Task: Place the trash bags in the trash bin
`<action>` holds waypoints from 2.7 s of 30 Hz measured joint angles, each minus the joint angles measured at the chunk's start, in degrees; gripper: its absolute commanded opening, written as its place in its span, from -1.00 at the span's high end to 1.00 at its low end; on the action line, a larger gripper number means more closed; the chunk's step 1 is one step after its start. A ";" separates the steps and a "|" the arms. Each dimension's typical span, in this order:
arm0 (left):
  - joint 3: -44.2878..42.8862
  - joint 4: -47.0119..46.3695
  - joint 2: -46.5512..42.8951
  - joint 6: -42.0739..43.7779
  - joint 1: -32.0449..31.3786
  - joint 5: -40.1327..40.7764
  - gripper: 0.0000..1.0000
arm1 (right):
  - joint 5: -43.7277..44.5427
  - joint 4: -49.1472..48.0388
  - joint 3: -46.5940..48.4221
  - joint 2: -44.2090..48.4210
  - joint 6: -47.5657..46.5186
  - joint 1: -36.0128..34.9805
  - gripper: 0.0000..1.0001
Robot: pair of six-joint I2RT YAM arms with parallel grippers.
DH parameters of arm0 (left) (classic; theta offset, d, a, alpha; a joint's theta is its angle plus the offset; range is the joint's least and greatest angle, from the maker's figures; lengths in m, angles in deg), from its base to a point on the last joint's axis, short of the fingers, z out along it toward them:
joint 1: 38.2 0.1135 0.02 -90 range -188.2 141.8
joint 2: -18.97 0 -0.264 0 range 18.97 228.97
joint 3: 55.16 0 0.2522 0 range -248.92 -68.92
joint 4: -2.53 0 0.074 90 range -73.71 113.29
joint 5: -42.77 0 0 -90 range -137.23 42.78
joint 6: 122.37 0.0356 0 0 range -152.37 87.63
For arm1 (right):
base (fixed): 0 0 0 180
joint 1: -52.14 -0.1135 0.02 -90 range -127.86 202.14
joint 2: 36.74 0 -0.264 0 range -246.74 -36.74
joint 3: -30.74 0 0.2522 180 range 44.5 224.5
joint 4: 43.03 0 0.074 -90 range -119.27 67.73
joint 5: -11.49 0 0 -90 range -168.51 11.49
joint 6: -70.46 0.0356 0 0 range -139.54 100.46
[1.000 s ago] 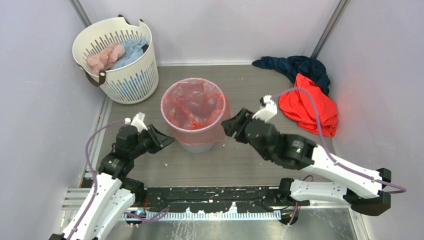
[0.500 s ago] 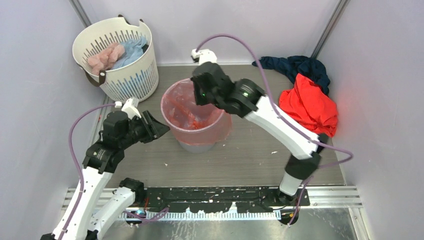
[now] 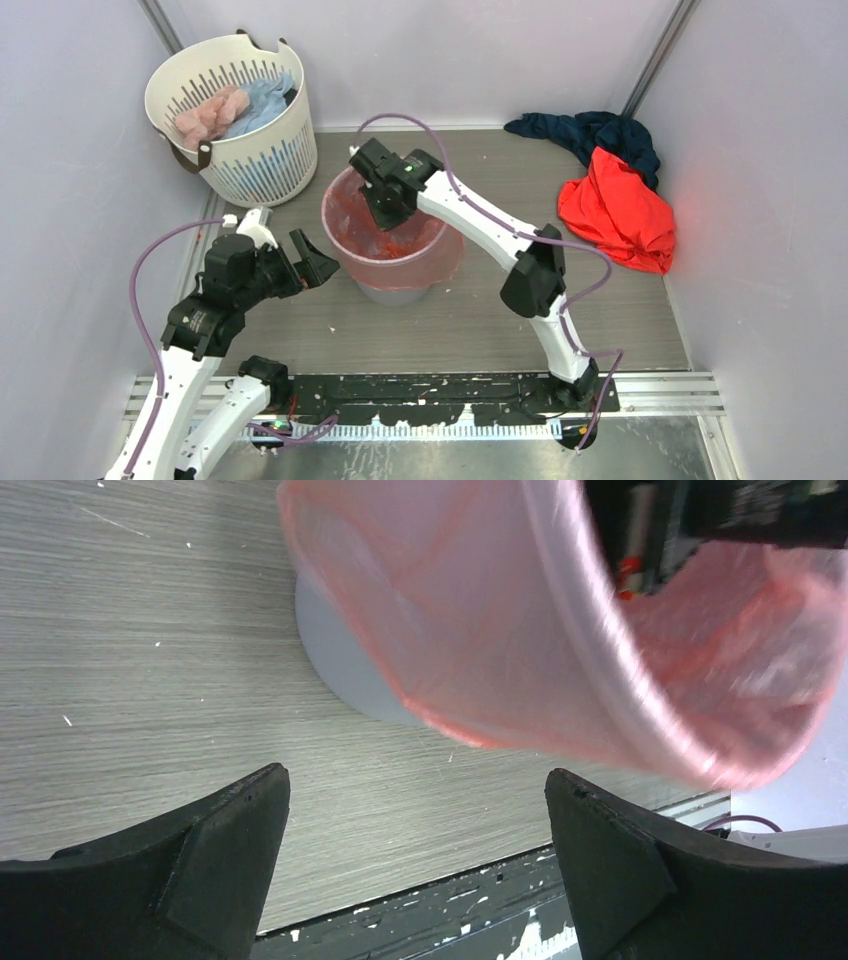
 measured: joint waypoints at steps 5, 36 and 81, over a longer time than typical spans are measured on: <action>1.73 -0.20 -0.07 -0.02 0.00 0.00 -0.99 | -0.90 1.16 -6.93 -2.54 -1.40 -0.46 0.99; 10.38 -14.86 9.64 -2.56 0.00 -3.30 -0.99 | -2.16 -4.55 -40.85 9.44 1.92 1.22 0.99; 24.85 -42.86 15.41 -14.23 0.00 -5.62 -0.32 | -8.15 -11.80 -47.10 9.64 5.81 -0.20 0.98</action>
